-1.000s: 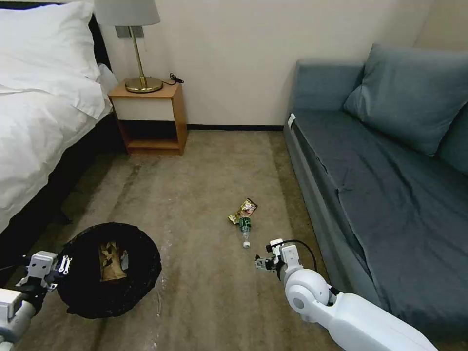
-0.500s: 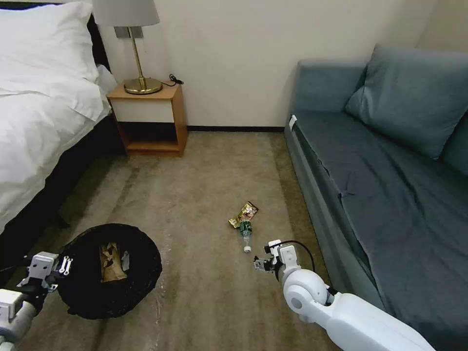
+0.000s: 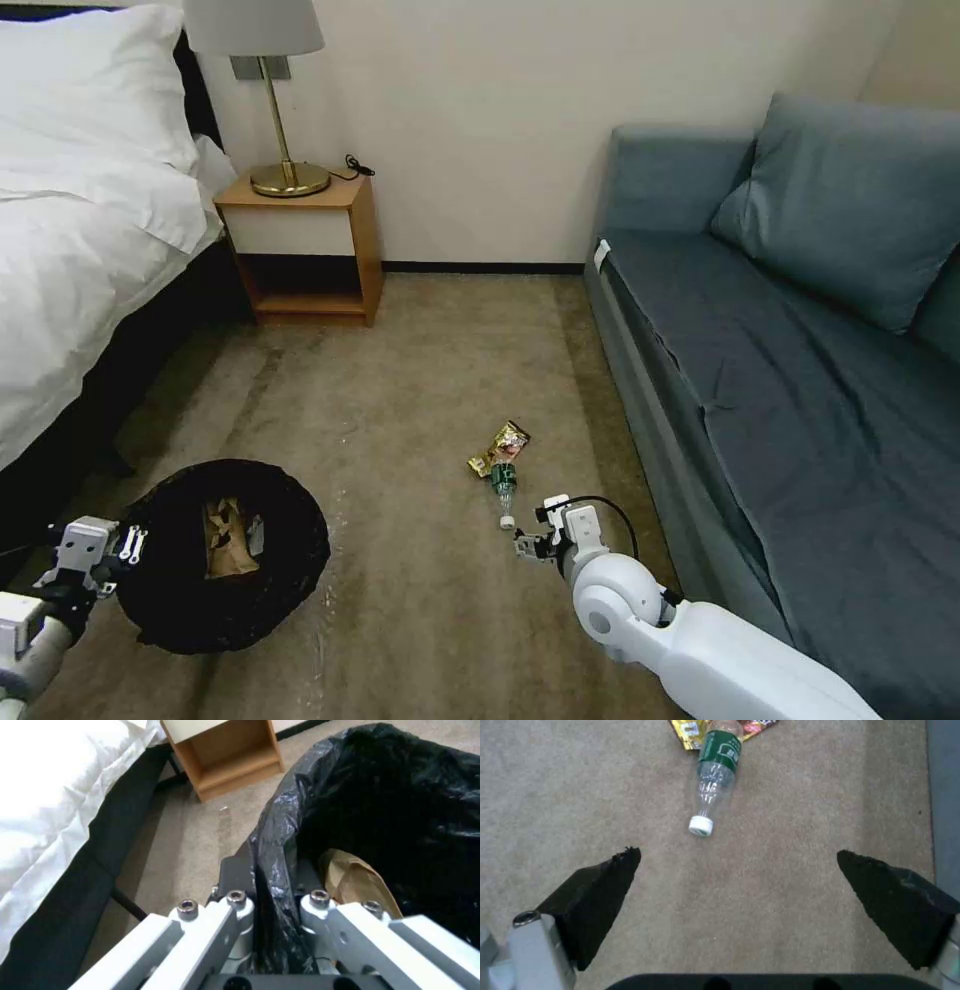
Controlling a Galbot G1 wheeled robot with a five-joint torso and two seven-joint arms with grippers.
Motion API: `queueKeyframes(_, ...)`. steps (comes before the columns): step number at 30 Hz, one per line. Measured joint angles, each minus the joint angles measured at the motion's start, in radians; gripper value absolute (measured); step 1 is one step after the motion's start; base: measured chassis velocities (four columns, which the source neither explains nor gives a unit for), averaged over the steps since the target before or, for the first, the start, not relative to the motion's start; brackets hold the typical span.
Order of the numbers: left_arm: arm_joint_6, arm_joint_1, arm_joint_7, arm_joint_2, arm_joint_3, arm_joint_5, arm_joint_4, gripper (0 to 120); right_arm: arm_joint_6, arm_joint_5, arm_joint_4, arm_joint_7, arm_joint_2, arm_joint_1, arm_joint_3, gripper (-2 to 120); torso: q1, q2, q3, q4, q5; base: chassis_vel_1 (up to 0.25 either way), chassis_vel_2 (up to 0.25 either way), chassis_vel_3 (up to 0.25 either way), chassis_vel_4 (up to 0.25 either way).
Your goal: Pick up the trash bin, then pick up the garbage on the floor and place it into the trash bin.
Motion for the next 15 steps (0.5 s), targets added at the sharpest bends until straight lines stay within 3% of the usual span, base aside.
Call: queueKeyframes(15,-0.005,-0.005,0.007,0.004,0.001,0.000,0.010,6,-0.001,0.000,-0.013,0.004,0.013,0.002,-0.008,100,0.000,0.000,0.000,0.0001,0.0000,-0.052,0.058,0.053,-0.060)
